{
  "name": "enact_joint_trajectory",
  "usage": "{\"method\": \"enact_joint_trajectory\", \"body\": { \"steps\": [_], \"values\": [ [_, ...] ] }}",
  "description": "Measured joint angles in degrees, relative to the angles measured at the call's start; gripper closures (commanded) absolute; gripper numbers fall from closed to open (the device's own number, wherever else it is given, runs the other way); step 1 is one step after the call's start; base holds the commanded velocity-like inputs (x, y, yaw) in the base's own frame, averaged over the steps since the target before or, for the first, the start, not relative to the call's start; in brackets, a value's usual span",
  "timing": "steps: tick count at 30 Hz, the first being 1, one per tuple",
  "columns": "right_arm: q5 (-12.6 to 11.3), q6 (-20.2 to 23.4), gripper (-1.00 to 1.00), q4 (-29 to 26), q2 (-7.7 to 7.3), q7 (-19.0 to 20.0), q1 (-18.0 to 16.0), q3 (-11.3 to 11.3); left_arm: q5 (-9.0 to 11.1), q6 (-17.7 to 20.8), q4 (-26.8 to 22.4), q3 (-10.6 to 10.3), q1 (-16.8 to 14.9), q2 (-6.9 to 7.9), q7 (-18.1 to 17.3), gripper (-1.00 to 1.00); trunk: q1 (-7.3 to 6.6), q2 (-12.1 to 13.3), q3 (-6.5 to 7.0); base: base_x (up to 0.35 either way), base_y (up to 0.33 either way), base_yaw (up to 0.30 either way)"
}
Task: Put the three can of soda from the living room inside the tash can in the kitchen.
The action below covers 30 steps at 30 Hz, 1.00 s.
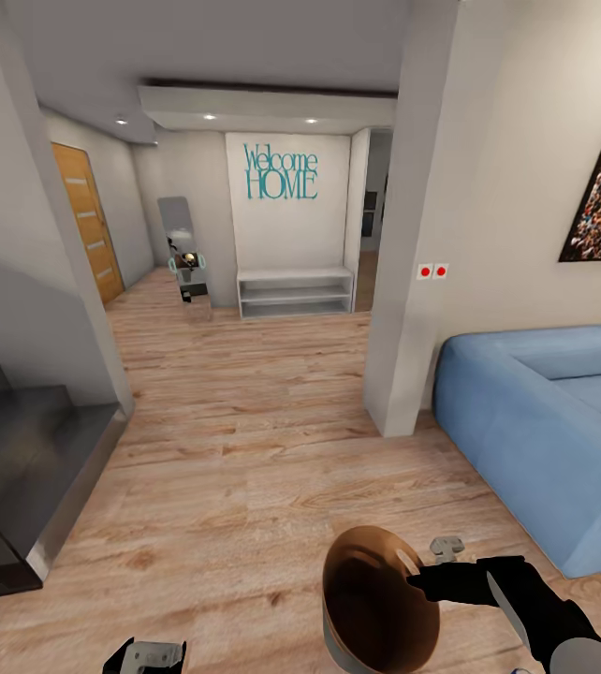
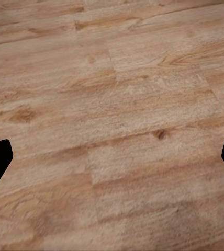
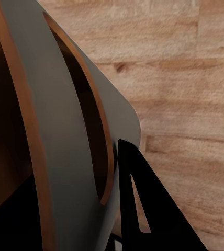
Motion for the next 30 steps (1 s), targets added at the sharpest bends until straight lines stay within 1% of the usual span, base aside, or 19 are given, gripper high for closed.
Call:
{"method": "enact_joint_trajectory", "body": {
  "steps": [8, 21, 30],
  "values": [
    [-0.01, -0.01, 1.00, 0.00, 0.00, 0.02, 0.00, 0.00, 0.05, -0.08, -0.03, -0.03, 0.00, 0.02, 0.00, -1.00, -1.76, 3.21, 1.44, 0.000, 0.000, 0.000],
    [-0.18, -0.06, 1.00, -0.01, -0.07, 0.42, 0.00, -0.16, 0.11, -0.38, -0.21, -0.09, 0.11, 0.09, 0.01, -1.00, -1.76, 3.23, 1.44, -0.008, -0.006, -0.013],
    [-0.08, -0.13, 1.00, 0.00, -0.09, 0.45, 0.00, -0.14, 0.04, -0.47, -0.63, -0.09, 0.17, 0.17, 0.00, -1.00, -1.76, 3.23, 1.44, -0.144, -0.187, -0.197]
  ]
}}
